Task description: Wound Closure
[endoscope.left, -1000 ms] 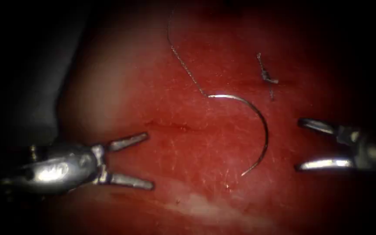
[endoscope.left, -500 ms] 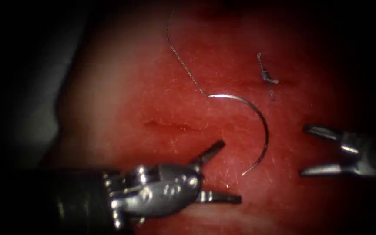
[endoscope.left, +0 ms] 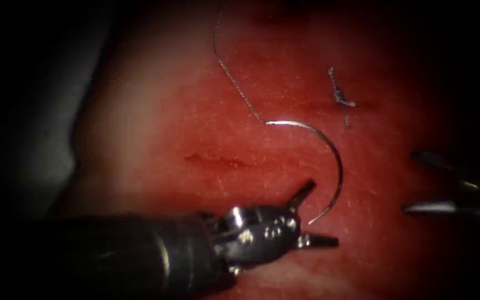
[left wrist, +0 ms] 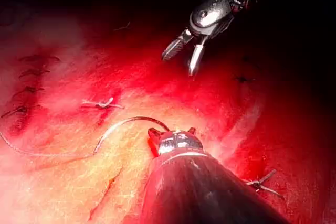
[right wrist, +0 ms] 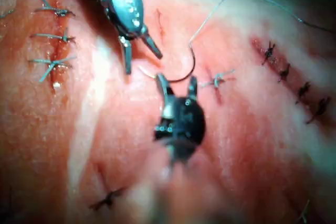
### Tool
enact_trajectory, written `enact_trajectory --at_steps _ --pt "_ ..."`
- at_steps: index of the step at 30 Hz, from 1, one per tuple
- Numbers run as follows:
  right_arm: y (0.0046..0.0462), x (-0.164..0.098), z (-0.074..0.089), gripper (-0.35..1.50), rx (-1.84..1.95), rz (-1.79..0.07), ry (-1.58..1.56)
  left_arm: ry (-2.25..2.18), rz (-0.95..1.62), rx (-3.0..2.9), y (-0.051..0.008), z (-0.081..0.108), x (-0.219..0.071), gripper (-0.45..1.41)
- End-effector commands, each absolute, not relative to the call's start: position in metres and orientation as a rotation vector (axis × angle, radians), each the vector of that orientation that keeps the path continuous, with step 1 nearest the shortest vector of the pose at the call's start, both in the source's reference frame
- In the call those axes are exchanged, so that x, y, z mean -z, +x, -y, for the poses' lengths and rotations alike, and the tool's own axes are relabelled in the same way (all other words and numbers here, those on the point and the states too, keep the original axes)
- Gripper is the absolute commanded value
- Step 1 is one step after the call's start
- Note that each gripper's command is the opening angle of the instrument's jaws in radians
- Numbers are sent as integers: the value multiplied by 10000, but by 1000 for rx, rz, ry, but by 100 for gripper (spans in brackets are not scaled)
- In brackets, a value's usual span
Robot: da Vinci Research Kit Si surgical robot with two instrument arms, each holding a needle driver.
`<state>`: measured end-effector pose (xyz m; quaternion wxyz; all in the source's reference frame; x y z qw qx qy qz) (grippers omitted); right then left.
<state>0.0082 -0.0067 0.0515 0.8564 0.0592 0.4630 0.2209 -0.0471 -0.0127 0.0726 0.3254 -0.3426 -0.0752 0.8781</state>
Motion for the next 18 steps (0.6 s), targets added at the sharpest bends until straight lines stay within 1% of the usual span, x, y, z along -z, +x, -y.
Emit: enact_trajectory --at_steps 1,4,7,9,15,16,17,18 --pt "90 -521 69 76 -478 -967 123 -899 197 -2299 -477 126 -733 75" --pt "91 -522 70 85 -498 -954 114 -898 195 -2297 -475 123 -743 75" --pt "91 -522 70 85 -505 -944 108 -888 200 -2297 -473 123 -753 72" --pt "92 -522 70 85 -506 -943 107 -899 223 -2310 -474 127 -767 59" --pt "93 -522 71 85 -507 -942 106 -914 245 -2315 -484 133 -772 54" --pt "93 -522 71 85 -507 -942 106 -911 247 -2317 -485 133 -771 49" --pt "94 -522 71 85 -508 -942 105 -912 247 -2317 -486 134 -770 28" --pt "94 -522 71 85 -508 -942 105 -912 248 -2317 -485 134 -770 18"
